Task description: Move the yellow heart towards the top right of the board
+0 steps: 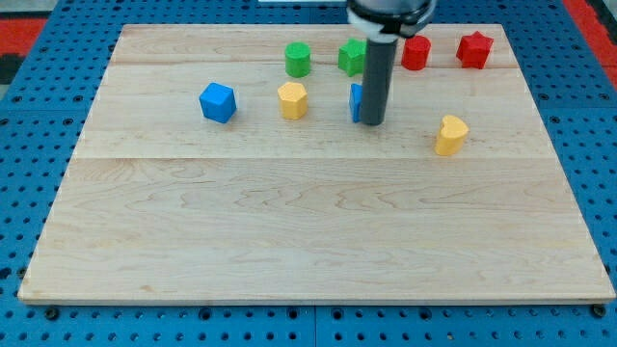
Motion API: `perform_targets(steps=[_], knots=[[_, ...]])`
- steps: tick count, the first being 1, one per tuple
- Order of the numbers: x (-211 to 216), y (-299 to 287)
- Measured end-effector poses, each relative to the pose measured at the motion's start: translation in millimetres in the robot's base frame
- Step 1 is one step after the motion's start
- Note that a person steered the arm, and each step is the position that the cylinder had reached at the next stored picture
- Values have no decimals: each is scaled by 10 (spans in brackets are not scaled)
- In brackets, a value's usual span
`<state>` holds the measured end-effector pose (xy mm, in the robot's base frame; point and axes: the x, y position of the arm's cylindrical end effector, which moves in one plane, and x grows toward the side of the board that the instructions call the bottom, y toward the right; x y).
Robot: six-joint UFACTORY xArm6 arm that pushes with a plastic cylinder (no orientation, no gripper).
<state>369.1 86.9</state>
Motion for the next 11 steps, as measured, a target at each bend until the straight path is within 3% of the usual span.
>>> perform_targets(steps=[1,3,5,6,8,11], knots=[[96,30],[368,-1182],[899,-858],[1212,264],[519,807],[527,1157]])
